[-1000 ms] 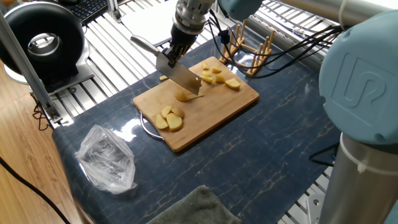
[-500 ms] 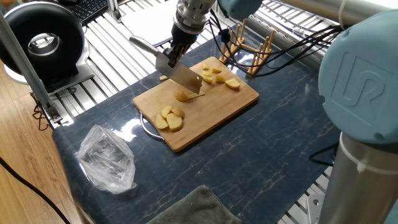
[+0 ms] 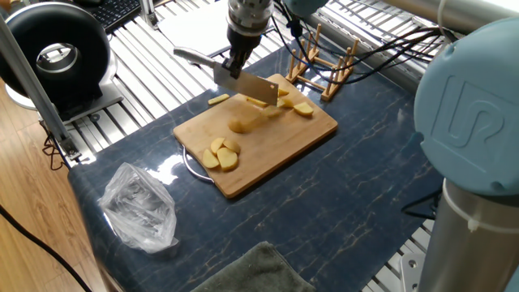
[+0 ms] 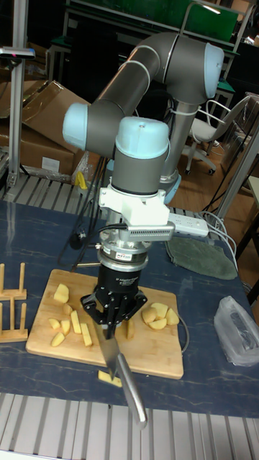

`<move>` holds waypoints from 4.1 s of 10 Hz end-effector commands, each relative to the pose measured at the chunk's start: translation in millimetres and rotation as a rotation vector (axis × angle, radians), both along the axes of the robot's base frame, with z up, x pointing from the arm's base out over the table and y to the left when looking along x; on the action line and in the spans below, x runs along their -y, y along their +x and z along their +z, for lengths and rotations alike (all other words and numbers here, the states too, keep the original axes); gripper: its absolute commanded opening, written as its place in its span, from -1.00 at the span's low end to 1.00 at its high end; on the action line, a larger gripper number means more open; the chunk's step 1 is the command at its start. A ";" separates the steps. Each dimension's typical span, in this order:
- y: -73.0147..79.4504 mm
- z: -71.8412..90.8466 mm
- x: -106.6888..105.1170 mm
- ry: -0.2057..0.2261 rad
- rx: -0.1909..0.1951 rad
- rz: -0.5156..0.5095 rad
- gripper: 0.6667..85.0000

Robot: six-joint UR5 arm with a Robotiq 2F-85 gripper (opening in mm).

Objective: Chop the potatoes

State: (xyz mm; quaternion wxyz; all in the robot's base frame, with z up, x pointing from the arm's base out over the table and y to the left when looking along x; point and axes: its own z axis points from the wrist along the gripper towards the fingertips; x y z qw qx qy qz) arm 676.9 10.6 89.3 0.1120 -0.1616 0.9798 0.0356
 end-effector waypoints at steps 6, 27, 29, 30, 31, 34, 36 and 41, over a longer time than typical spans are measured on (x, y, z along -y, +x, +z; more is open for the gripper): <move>-25.8 18.8 -68.2 0.154 -0.074 -0.199 -0.99; -1.4 13.1 -32.8 0.163 -0.026 -0.140 -0.99; -2.0 16.8 -25.4 0.133 -0.038 -0.152 -0.99; -5.5 16.2 4.1 0.020 -0.043 -0.145 -0.99; -17.1 18.2 6.6 0.018 -0.090 -0.225 -0.99; -20.2 24.2 6.3 0.047 -0.116 -0.372 -0.99; -10.6 24.6 -2.7 0.063 -0.074 -0.397 -0.99; -8.0 18.1 -13.5 0.051 -0.013 -0.323 -0.99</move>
